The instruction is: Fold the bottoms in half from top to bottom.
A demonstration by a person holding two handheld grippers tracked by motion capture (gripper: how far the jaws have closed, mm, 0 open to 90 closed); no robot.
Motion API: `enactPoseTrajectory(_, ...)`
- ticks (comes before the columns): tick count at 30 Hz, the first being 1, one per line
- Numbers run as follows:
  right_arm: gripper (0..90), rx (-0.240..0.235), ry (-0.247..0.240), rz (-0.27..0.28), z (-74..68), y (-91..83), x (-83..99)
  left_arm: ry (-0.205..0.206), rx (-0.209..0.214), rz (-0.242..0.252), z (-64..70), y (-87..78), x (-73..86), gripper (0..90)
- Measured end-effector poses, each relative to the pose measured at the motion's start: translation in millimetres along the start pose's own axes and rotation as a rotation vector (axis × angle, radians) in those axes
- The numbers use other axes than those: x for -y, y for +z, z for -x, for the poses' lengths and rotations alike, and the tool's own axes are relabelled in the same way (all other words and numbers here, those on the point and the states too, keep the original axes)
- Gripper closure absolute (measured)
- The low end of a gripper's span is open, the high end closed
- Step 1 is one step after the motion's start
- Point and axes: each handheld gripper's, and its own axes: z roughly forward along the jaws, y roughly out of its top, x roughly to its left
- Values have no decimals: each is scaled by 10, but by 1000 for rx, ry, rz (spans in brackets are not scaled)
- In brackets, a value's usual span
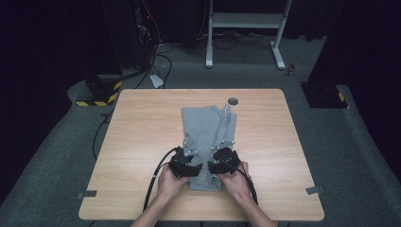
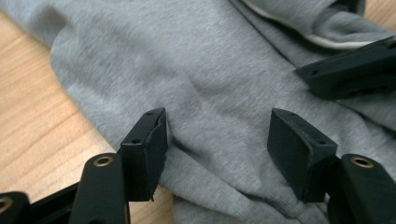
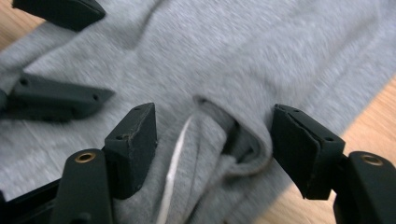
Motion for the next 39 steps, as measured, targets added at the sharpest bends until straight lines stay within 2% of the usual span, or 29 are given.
enactPoseTrajectory(1, 324, 10, -3, -6, 17, -13, 17, 6, -4, -2, -2, 9, 8, 379)
enactPoseTrajectory(3, 323, 23, -14, -14, 76, -41, 61, -14, 7, 11, -8, 15, 35, 382)
enactPoseTrajectory(6, 323, 40, 3, -24, 155, -126, 138, -26, 15, 14, -19, 16, 43, 385)
enactPoseTrajectory(9, 323, 50, 5, -11, 237, -196, 211, -28, 18, 7, -39, 18, 34, 384)
enactPoseTrajectory(12, 323, 45, 34, 7, 311, -246, 279, -50, 25, 8, -56, 27, 38, 384)
enactPoseTrajectory(16, 324, 27, 39, 26, 360, -268, 323, -52, 13, -4, -46, 11, 14, 387)
enactPoseTrajectory(17, 330, 20, 47, 40, 369, -289, 326, -39, 2, -3, -40, -10, -5, 389)
enactPoseTrajectory(18, 337, 17, 48, 62, 365, -344, 314, -40, 1, 30, -11, -55, -18, 399)
enactPoseTrajectory(21, 340, 28, 35, 74, 332, -405, 277, -25, 25, 37, 16, -78, -22, 398)
enactPoseTrajectory(23, 360, 12, 24, 116, 266, -489, 228, 2, 28, 21, 52, -74, -17, 399)
enactPoseTrajectory(24, 360, 12, 24, 116, 266, -489, 228, 2, 28, 21, 52, -74, -17, 398)
enactPoseTrajectory(25, 389, -10, 16, 142, 202, -500, 207, 2, 29, 24, 54, -82, -13, 398)
enactPoseTrajectory(27, 396, -11, 0, 138, 167, -480, 190, -4, 39, 29, 52, -105, -6, 398)
enactPoseTrajectory(29, 414, -18, -33, 101, 119, -417, 162, -4, 39, 29, 52, -112, 3, 399)
enactPoseTrajectory(31, 430, -2, -47, 63, 129, -355, 182, 5, 34, 10, 63, -100, 26, 400)
enactPoseTrajectory(33, 432, 23, -38, 33, 186, -327, 266, 7, 25, -8, 60, -90, 65, 404)
enactPoseTrajectory(35, 430, 41, -23, 12, 276, -316, 392, -5, 35, -4, 56, -93, 100, 406)
enactPoseTrajectory(37, 428, 32, 9, -3, 351, -324, 514, -18, 41, -6, 65, -96, 115, 406)
enactPoseTrajectory(39, 426, 25, 25, 0, 397, -349, 591, -13, 46, -18, 90, -117, 117, 406)
